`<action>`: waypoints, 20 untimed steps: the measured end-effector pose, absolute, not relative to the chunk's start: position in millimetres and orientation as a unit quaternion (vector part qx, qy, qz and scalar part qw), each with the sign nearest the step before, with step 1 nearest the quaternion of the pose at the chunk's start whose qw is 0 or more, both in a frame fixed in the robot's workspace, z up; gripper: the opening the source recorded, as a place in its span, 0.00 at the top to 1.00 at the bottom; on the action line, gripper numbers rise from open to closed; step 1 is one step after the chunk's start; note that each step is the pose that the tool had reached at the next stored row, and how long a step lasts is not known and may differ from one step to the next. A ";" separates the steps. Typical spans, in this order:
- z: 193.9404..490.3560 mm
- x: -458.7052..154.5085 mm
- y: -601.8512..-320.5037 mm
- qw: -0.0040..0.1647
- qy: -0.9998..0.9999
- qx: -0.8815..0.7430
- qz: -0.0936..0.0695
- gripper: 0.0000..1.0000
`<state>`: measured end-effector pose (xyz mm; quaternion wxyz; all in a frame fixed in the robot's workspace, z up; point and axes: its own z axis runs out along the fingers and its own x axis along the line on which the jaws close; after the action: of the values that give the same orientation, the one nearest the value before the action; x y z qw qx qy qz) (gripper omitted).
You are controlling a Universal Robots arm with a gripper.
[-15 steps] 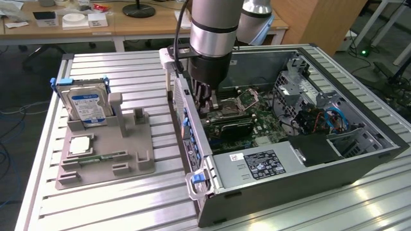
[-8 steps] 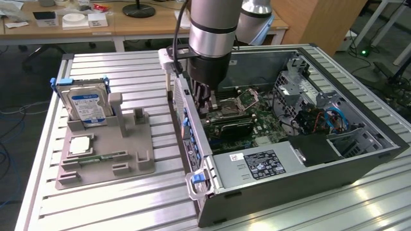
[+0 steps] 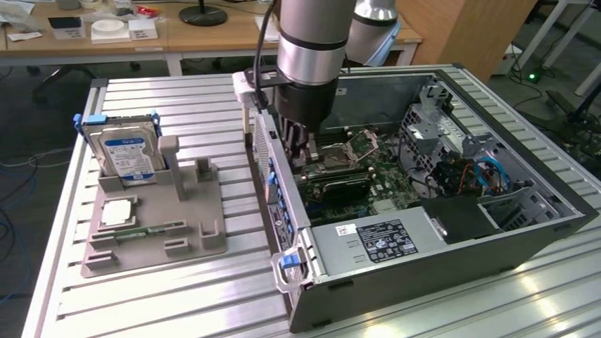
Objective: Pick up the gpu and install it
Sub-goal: 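Press down on the gpu until it lock into place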
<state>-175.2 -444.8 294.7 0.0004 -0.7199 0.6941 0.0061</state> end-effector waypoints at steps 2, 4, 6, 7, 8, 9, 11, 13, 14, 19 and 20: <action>294.7 -169.9 -445.0 0.000 0.694 -0.720 0.007 0.89; 294.7 -165.4 -445.0 -0.001 0.694 -0.720 0.007 0.89; 294.5 -164.1 -446.0 -0.001 0.694 -0.720 0.008 0.89; 294.4 -163.9 -446.7 -0.001 0.694 -0.720 0.008 0.89; 294.3 -163.7 -447.4 -0.002 0.694 -0.720 0.008 0.89; 293.5 -163.6 -447.7 -0.001 0.694 -0.720 0.008 0.89; 290.2 -163.6 -447.7 -0.001 0.694 -0.719 0.008 0.89; 286.5 -163.5 -447.7 -0.001 0.694 -0.720 0.008 0.89; 284.7 -163.4 -447.8 -0.001 0.694 -0.720 0.008 0.89; 281.5 -155.8 -448.5 -0.002 0.695 -0.719 0.008 0.89; 281.2 -153.0 -448.6 -0.001 0.695 -0.719 0.008 0.89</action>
<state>-153.0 -448.6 281.2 -0.0015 -0.7194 0.6946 0.0082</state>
